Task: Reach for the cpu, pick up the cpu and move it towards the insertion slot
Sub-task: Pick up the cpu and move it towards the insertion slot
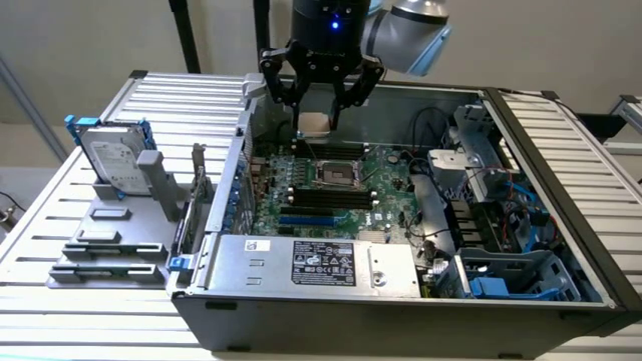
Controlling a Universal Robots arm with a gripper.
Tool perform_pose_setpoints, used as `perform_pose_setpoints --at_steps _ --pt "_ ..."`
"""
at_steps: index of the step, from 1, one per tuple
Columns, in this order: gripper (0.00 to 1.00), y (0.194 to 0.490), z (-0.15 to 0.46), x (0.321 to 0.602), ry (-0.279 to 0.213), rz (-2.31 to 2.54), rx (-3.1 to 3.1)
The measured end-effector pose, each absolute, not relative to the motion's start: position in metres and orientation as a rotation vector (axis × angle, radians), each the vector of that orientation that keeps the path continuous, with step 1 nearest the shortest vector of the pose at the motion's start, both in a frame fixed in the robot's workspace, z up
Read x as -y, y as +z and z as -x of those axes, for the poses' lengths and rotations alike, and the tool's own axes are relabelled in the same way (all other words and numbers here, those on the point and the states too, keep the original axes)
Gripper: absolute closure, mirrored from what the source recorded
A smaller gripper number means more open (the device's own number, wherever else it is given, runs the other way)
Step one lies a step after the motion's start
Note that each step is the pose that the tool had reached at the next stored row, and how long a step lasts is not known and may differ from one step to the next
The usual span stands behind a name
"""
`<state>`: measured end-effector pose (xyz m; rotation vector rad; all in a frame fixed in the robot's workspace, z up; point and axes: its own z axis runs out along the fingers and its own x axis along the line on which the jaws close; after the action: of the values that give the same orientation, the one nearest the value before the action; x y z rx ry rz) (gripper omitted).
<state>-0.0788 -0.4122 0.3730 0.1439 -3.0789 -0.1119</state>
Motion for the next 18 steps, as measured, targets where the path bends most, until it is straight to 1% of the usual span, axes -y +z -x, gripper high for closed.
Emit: perform_pose_setpoints --at_steps 11,18 --pt "0.46 0.367 0.053 0.376 -0.11 -0.144 3.079" --pt "0.46 0.361 0.04 0.363 -0.109 -0.137 3.079"
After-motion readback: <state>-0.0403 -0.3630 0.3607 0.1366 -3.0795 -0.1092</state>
